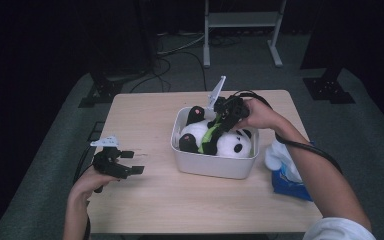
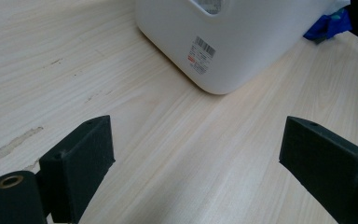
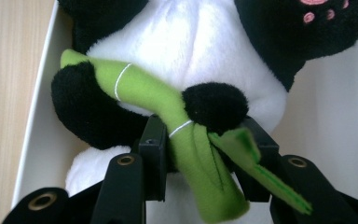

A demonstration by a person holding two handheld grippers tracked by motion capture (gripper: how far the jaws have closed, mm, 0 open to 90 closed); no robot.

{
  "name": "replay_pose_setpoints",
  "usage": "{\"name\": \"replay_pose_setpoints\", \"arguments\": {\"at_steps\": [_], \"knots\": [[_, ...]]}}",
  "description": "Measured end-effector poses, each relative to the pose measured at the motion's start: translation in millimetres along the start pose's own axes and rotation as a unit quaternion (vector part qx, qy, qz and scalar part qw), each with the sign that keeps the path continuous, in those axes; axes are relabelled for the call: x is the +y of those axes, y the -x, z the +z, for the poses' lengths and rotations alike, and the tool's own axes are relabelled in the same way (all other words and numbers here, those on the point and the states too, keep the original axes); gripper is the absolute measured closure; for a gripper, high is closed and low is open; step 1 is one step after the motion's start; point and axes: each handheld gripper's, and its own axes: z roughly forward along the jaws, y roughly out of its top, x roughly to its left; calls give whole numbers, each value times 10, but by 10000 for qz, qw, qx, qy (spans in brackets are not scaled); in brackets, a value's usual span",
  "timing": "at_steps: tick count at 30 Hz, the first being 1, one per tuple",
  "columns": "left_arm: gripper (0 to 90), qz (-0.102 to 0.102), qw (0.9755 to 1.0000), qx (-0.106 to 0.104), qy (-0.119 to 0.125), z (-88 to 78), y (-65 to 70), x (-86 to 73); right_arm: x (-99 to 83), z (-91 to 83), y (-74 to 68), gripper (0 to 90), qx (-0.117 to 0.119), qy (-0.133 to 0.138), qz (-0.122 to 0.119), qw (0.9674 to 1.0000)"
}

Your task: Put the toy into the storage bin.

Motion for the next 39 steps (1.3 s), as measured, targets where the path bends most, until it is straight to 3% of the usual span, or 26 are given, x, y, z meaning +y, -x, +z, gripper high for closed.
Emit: {"name": "replay_pose_setpoints", "arguments": {"at_steps": [14,25,36,39], "knots": [[87,18,10000,-10,2,1,6,5,-57,180,-101,586,197,7,-8,9998],[87,18,10000,-13,18,-12,6,2,-77,409,-179,556,250,-240,-33,9994],[87,17,10000,-24,19,1,13,2,-105,386,-159,408,169,-225,301,9992],[87,11,10000,-22,12,0,10,0,-124,350,-133,370,270,-145,492,9983]]}}
